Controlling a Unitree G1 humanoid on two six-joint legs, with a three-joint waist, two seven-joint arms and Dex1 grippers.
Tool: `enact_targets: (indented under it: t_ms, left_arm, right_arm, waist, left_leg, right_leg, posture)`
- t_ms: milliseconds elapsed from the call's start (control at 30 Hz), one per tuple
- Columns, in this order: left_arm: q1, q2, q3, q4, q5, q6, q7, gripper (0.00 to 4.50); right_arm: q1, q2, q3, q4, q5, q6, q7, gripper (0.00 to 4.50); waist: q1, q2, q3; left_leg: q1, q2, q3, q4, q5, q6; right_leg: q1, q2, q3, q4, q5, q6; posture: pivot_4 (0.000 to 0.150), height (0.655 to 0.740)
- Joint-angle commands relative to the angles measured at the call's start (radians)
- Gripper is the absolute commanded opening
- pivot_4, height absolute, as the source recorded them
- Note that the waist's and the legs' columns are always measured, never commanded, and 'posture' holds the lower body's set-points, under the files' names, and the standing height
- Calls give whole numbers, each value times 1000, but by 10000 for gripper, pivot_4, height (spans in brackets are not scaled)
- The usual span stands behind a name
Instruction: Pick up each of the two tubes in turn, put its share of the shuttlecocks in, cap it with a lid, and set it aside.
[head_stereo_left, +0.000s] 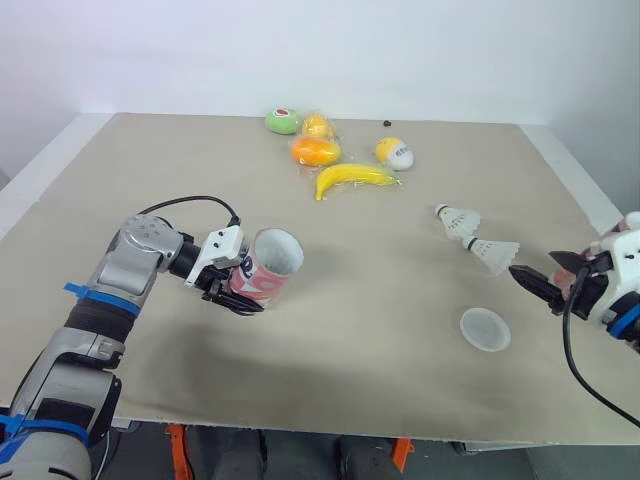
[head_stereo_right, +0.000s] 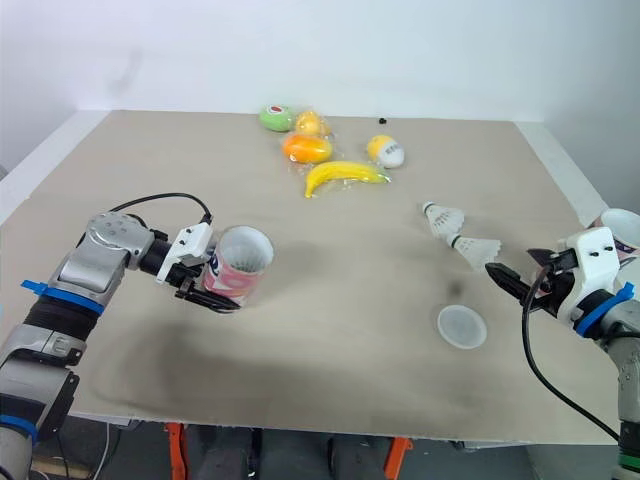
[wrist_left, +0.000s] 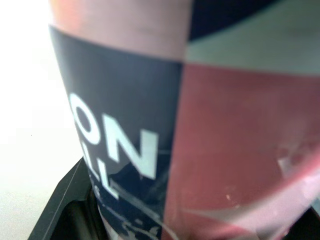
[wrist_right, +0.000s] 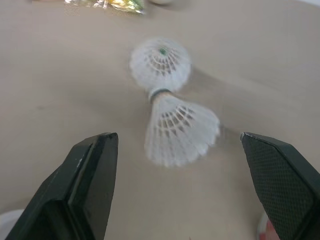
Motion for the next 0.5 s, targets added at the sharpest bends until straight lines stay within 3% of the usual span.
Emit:
enact_targets:
  t_ms: [33, 500]
  left_arm:
    - [9, 2, -36, -5, -1, 0, -16, 30027]
    - [-7, 24, -61, 1, -10, -3, -16, 30027]
  right_arm:
    - [-23, 11, 7, -1, 18, -14, 1, 42016]
    - [-150, 17, 138, 109, -25, -25, -3, 42016]
  waist:
    - [0, 0, 0]
    - [0, 0, 0]
  left_leg:
    - [0, 0, 0, 0, 0, 0]
    - [0, -2, 0, -1, 0, 0]
  right_leg:
    - [0, 0, 0, 0, 0, 0]
    - [0, -1, 0, 0, -1, 1]
  posture:
    - [1500, 7400]
    - [1500, 7400]
